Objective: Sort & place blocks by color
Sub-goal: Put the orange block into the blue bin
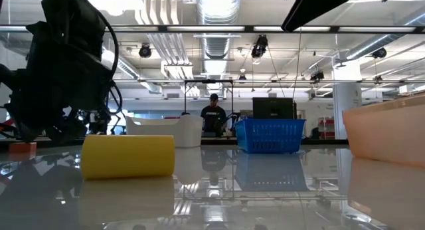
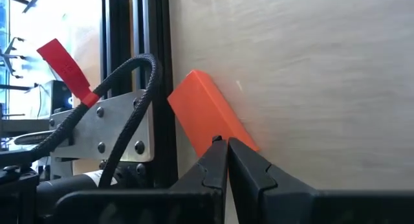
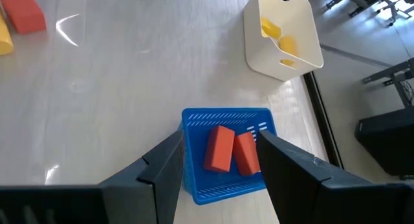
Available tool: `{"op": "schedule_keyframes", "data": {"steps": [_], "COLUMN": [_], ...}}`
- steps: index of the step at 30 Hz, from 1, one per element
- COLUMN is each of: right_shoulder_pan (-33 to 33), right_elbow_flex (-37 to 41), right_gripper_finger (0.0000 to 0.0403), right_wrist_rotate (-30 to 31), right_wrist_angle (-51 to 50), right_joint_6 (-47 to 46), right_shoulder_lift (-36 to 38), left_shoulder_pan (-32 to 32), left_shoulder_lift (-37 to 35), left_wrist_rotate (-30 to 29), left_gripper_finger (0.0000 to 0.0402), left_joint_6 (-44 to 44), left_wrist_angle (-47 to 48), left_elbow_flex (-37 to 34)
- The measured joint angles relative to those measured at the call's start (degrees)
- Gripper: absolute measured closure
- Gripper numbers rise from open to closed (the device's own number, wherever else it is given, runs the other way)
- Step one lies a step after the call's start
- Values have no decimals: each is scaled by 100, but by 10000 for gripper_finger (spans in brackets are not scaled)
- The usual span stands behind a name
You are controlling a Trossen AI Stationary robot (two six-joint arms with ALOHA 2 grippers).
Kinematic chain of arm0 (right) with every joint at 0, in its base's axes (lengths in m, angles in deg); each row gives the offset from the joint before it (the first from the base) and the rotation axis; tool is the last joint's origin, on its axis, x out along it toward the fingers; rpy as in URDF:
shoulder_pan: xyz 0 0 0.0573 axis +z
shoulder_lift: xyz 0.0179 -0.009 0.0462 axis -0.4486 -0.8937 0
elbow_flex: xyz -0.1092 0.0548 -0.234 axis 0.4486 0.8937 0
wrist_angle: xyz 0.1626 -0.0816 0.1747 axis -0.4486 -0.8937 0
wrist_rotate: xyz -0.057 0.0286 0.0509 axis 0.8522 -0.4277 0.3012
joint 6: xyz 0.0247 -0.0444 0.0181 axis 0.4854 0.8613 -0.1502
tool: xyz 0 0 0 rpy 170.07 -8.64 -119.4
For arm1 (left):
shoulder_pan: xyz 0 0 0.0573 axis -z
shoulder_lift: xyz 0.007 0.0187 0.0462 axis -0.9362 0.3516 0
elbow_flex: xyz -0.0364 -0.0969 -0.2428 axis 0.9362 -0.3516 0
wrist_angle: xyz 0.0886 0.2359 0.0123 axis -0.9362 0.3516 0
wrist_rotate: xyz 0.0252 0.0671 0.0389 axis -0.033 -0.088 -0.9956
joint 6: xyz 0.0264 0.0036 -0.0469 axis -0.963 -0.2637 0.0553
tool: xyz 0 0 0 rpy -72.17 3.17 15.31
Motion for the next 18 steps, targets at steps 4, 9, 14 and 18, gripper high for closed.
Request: {"op": "schedule_keyframes", "data": {"steps": [4, 9, 14, 18], "right_shoulder_pan": [0, 0, 0, 0], "right_elbow_flex": [9, 9, 9, 9], "right_gripper_finger": [220, 220, 220, 220], "right_wrist_rotate": [-1, -2, -2, -4], "right_wrist_angle": [0, 0, -1, 0], "right_joint_6": [0, -1, -2, -2], "right_shoulder_lift": [0, 0, 0, 0], "left_shoulder_pan": [5, 34, 275, 416], "left_shoulder_lift": [-2, -2, -2, -2], "left_wrist_rotate": [-20, -174, -520, -575], "left_gripper_finger": [401, 401, 401, 401], "left_joint_6": [-5, -500, -1533, -3232], "left_wrist_angle": [-53, -319, -580, -549], "left_elbow_flex": [124, 630, 1466, 1907]}}
